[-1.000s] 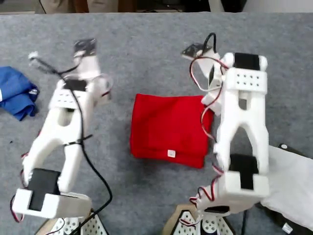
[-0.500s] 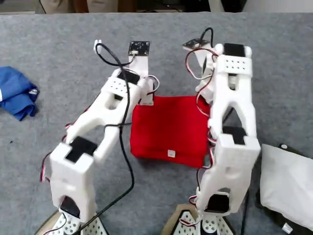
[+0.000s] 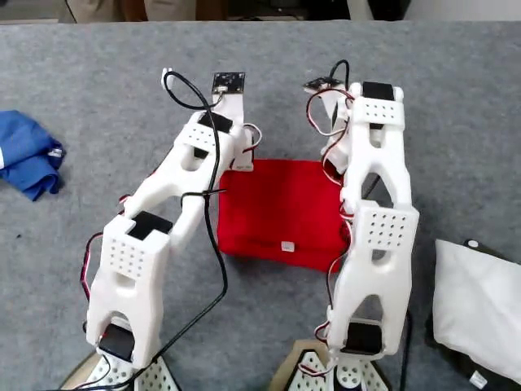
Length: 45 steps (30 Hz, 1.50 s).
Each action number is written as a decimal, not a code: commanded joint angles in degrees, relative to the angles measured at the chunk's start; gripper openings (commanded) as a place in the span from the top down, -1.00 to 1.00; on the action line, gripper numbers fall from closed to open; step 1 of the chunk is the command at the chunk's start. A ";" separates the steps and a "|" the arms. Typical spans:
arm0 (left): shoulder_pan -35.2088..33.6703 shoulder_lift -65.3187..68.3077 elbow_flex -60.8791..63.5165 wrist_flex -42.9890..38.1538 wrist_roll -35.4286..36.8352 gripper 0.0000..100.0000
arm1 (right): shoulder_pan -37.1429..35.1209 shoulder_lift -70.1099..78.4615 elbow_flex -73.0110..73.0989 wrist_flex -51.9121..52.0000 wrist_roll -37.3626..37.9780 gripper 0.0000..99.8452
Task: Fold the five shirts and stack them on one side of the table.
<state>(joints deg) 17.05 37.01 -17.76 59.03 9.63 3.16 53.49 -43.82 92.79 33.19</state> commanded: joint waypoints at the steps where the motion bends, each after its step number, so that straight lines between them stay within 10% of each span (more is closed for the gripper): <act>1: -4.22 0.40 -4.92 3.08 -0.35 0.96 | 1.45 1.10 -4.35 0.62 -0.35 0.99; 13: -4.84 -0.84 -25.85 24.88 -0.35 0.96 | 0.66 -7.08 -17.01 9.58 -2.99 0.99; 25: 0.97 -0.92 -29.27 41.49 -4.75 0.96 | -0.57 -32.31 15.08 7.56 -3.96 0.99; 38: 3.78 -12.70 -4.57 33.58 -2.55 0.96 | -0.48 -51.56 57.71 -12.31 -3.96 0.99; 45: 5.01 -34.68 30.86 10.81 -2.37 0.96 | -0.48 -52.18 65.27 -18.90 -3.96 0.99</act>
<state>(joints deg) 21.01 12.22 -0.79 79.25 6.73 3.34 4.79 19.91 76.70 29.67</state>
